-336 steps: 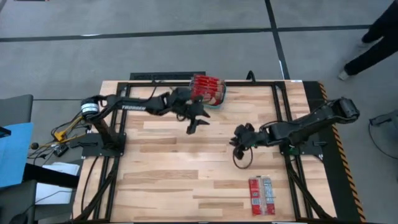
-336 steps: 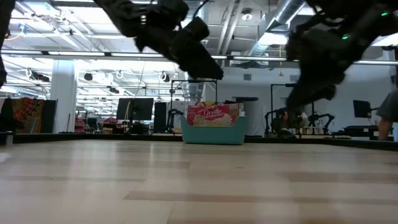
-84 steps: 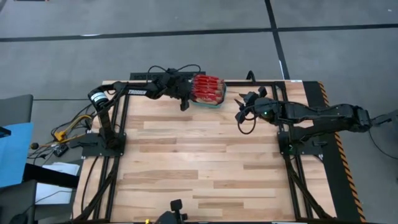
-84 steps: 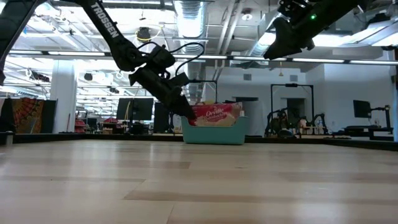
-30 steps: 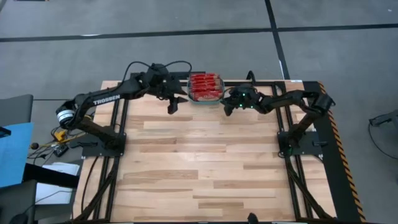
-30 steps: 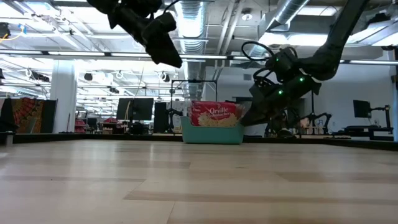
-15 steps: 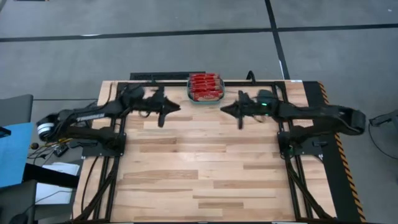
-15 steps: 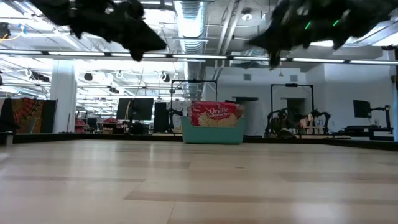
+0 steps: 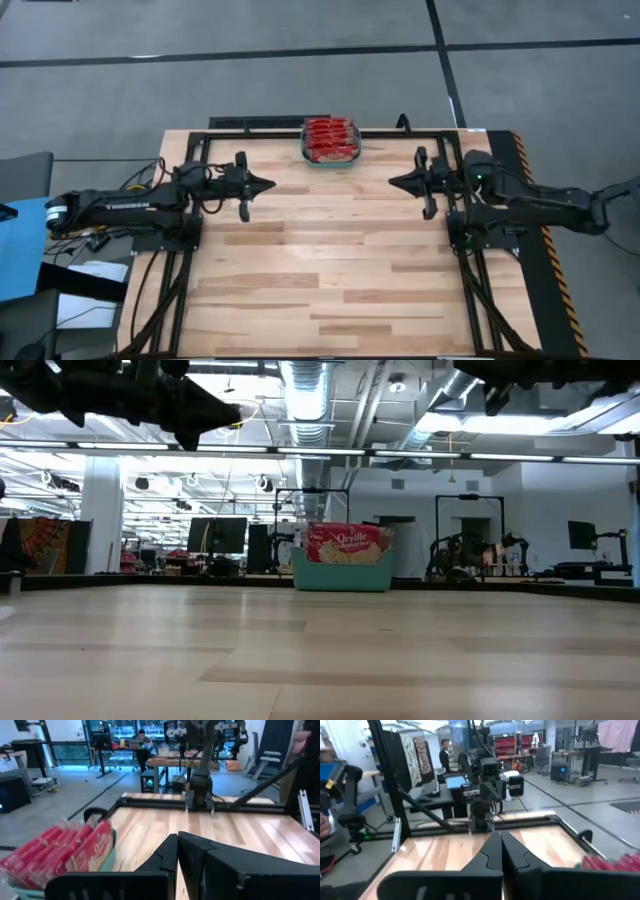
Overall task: Sort popcorn bags into baskets
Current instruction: Return to Home Position
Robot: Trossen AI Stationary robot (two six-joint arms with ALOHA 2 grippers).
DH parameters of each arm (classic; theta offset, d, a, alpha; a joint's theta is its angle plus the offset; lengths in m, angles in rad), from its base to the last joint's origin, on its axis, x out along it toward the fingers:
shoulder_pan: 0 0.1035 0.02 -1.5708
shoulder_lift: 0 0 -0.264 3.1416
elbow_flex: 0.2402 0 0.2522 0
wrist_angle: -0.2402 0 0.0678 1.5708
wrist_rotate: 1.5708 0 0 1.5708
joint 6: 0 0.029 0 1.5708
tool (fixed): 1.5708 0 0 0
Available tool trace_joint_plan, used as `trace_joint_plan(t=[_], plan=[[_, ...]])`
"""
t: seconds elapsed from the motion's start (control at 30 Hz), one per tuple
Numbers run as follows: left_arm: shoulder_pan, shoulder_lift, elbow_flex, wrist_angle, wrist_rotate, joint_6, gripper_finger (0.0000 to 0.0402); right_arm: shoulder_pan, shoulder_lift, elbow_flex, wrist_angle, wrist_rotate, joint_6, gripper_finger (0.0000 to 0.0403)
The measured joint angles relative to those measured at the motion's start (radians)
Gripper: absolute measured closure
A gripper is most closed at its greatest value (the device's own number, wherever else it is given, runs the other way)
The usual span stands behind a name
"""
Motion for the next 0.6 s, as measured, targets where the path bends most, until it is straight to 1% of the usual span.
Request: trace_joint_plan(t=[0.1, 0.23, 0.33, 0.4, 0.47, 0.53, 0.6], plan=[[-0.006, 0.001, -0.027, 0.009, -0.002, 0.002, 0.0401, 0.034, -0.020, -0.006, -0.048, 0.038, -0.009, 0.0399], [-0.018, -0.011, -0.076, 0.078, -0.029, -0.010, 0.0401, 0.091, -0.018, -0.055, -0.046, 0.105, -0.009, 0.0398], [-0.027, -0.050, -0.104, 0.078, -0.030, -0.046, 0.0401, 0.118, -0.024, -0.090, -0.024, 0.118, -0.034, 0.0399], [-0.040, -0.095, -0.127, 0.068, -0.041, -0.075, 0.0401, 0.144, -0.047, -0.109, -0.001, 0.122, -0.054, 0.0398], [-0.057, -0.170, -0.142, 0.012, -0.068, -0.092, 0.0401, 0.164, -0.072, -0.120, 0.013, 0.156, -0.058, 0.0396], [-0.081, -0.253, -0.148, -0.065, -0.115, -0.099, 0.0401, 0.177, -0.107, -0.135, 0.005, 0.190, -0.059, 0.0396], [-0.109, -0.325, -0.155, -0.146, -0.180, -0.099, 0.0401, 0.183, -0.148, -0.150, 0.015, 0.199, -0.066, 0.0398]])
